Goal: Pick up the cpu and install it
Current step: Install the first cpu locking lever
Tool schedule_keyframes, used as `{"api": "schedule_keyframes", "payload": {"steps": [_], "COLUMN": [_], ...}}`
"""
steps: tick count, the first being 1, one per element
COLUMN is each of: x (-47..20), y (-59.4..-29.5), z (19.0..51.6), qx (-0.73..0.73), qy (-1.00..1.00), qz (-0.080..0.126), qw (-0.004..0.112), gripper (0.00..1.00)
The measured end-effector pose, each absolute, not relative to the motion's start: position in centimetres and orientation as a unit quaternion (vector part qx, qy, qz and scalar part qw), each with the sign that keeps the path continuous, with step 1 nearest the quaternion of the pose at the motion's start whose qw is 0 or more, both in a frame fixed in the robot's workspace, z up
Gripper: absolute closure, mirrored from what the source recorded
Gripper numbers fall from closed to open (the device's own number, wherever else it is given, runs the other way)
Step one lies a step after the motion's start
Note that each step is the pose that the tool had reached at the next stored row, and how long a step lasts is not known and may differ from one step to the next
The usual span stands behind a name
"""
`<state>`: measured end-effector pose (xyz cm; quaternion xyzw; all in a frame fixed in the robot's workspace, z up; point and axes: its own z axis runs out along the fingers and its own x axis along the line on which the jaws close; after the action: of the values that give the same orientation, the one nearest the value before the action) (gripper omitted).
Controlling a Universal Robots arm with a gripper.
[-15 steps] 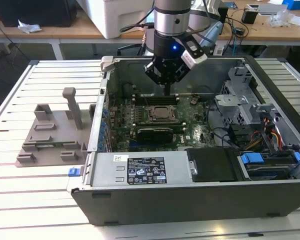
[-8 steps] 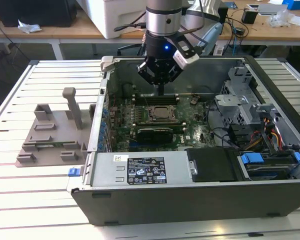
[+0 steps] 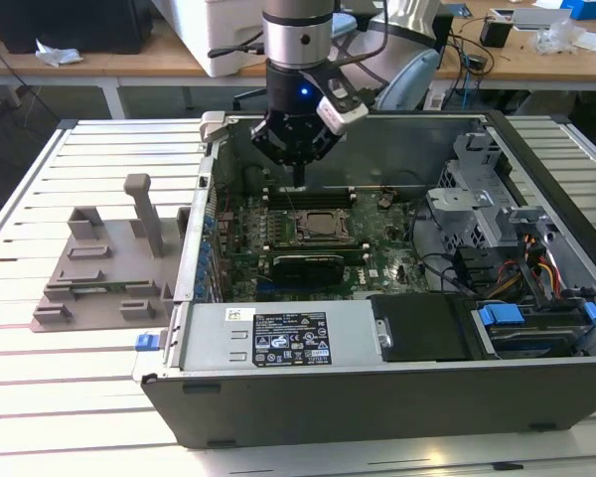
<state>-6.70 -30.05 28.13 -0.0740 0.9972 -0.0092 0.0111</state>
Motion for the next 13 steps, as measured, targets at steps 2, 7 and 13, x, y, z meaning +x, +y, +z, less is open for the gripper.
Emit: {"api": "schedule_keyframes", "payload": {"steps": [2,7,13], "x": [-7.5,-9.4,-9.9], "y": [-29.7,-29.0,-27.3], "z": [28.1,28.0,27.1], "qx": [-0.074,-0.073,-0.072], "qy": [0.997,0.997,0.997], "qz": [-0.009,-0.009,-0.009], "qw": [0.011,0.011,0.011], "gripper": [0.89,0.89,0.89]}}
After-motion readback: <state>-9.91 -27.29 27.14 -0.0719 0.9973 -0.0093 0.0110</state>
